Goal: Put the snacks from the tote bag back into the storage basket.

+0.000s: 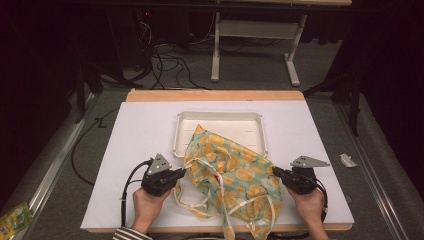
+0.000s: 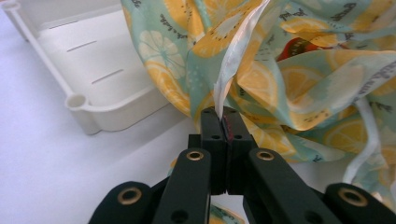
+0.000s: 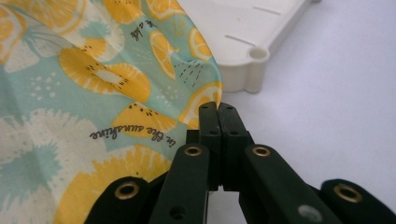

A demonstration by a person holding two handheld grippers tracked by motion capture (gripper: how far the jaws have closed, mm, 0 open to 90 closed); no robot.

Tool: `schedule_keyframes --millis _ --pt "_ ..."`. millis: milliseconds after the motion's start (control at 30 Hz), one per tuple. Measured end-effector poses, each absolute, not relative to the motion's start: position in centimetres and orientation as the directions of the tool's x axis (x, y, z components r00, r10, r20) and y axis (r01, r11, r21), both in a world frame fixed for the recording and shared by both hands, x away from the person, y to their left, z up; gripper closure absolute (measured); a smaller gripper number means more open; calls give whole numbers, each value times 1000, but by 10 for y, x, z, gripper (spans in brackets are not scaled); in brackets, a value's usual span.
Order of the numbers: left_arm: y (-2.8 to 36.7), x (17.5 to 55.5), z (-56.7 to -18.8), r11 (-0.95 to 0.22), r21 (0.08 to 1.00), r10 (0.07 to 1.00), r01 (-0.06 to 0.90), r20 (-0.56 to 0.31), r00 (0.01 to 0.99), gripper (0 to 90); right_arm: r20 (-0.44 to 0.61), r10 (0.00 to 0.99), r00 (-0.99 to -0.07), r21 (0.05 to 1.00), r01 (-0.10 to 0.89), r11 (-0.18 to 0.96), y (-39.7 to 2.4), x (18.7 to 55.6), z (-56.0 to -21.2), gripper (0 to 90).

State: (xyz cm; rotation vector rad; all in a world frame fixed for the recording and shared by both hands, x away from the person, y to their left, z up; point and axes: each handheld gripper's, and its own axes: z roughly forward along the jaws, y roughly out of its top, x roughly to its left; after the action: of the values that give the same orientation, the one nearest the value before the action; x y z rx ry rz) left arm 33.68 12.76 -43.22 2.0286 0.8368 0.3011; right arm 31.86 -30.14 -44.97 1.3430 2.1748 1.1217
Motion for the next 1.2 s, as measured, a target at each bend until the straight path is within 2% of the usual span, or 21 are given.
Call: schedule_keyframes --millis 233,567,867,1200 --pt "124 334 -432 -380 817 645 433 -101 757 900 111 873 -475 747 619 242 -300 324 -460 880" --pt "118 333 -432 -380 821 633 427 -106 767 900 113 871 -477 796 568 208 -301 305 -438 711" --pt "116 332 -434 -385 819 627 426 -107 772 900 66 825 -561 847 469 252 -281 277 -415 593" --pt "116 332 -433 -378 821 628 427 -111 770 900 74 742 -666 832 452 322 -244 276 -416 423"
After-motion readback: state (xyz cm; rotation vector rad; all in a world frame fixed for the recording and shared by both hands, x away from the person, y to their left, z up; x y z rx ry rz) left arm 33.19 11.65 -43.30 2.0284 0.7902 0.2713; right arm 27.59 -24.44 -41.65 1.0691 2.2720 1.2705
